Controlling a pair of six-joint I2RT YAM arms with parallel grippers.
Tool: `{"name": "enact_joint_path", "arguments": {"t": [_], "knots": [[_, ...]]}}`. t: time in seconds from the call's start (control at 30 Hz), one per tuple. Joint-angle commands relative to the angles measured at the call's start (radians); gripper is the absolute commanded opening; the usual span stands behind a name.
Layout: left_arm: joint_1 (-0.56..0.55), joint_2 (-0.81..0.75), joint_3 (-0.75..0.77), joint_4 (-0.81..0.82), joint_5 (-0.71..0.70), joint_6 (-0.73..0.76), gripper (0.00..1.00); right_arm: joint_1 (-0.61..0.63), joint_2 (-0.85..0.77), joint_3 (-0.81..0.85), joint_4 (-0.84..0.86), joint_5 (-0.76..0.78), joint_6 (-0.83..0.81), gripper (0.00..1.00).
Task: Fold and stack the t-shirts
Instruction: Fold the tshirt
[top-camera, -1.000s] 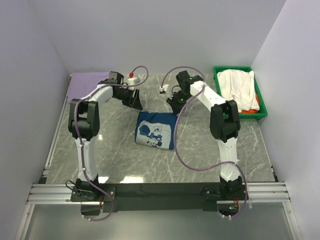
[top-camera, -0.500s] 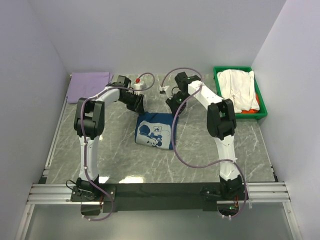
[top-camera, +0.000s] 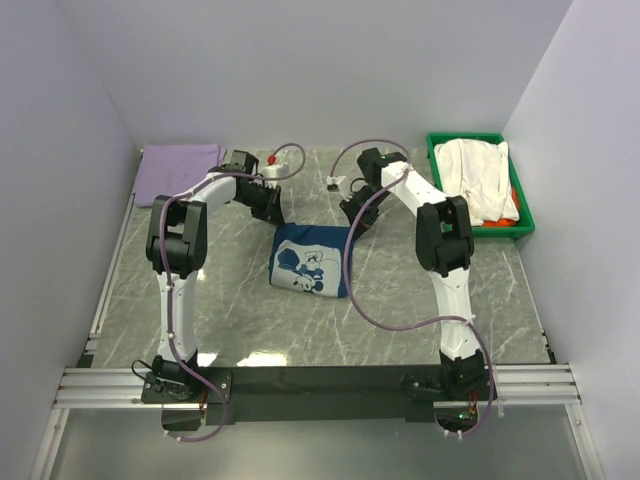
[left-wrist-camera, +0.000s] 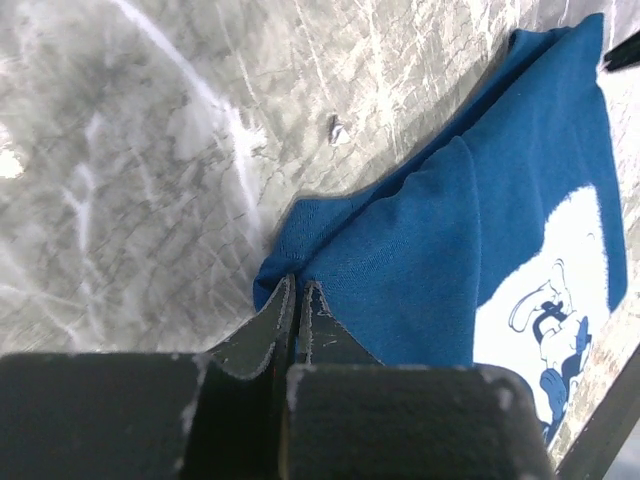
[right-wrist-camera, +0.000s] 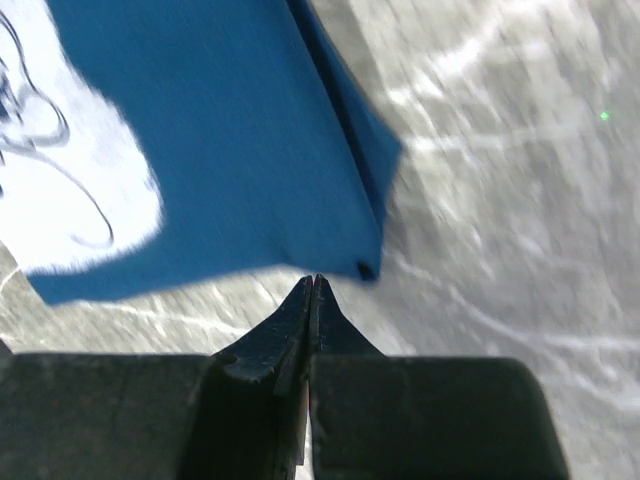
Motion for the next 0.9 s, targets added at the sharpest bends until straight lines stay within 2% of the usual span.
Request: {"name": "enact_joint_path", "arguments": {"t": [0.0,0.13,0.17,0.2,0.23,0.3,0.47,0.77,0.87], "knots": [[0.016,-0.049,0.032,0.012,0.053,0.001,0.01,-0.035,-0.088,-0.01,-0.033,-0.036,-0.04,0.0],[0.016,-0.05,0.024,0.024,0.066,-0.005,0.01,-0.043,-0.069,0.021,-0.035,-0.035,0.025,0.02],[0.014,-0.044,0.027,0.024,0.067,-0.006,0.01,-0.041,-0.053,0.068,-0.041,-0.038,0.053,0.19],[0.014,-0.043,0.026,0.027,0.067,-0.011,0.01,-0.041,-0.038,0.09,-0.041,-0.041,0.11,0.25],[0.013,-0.043,0.027,0.026,0.069,-0.012,0.01,-0.041,-0.015,0.106,-0.044,-0.053,0.13,0.5],[0.01,-0.038,0.029,0.027,0.066,-0.011,0.01,-0.043,0.001,0.13,-0.021,-0.062,0.187,0.63],[0.005,-0.031,0.038,0.023,0.066,-0.008,0.01,-0.035,0.016,0.133,0.028,-0.105,0.25,0.63],[-0.006,-0.008,0.059,0.027,0.061,-0.011,0.01,-0.021,0.076,0.139,0.074,-0.091,0.236,0.58],[-0.006,-0.008,0.061,0.026,0.058,-0.012,0.01,-0.02,0.085,0.139,0.073,-0.096,0.222,0.51]]}}
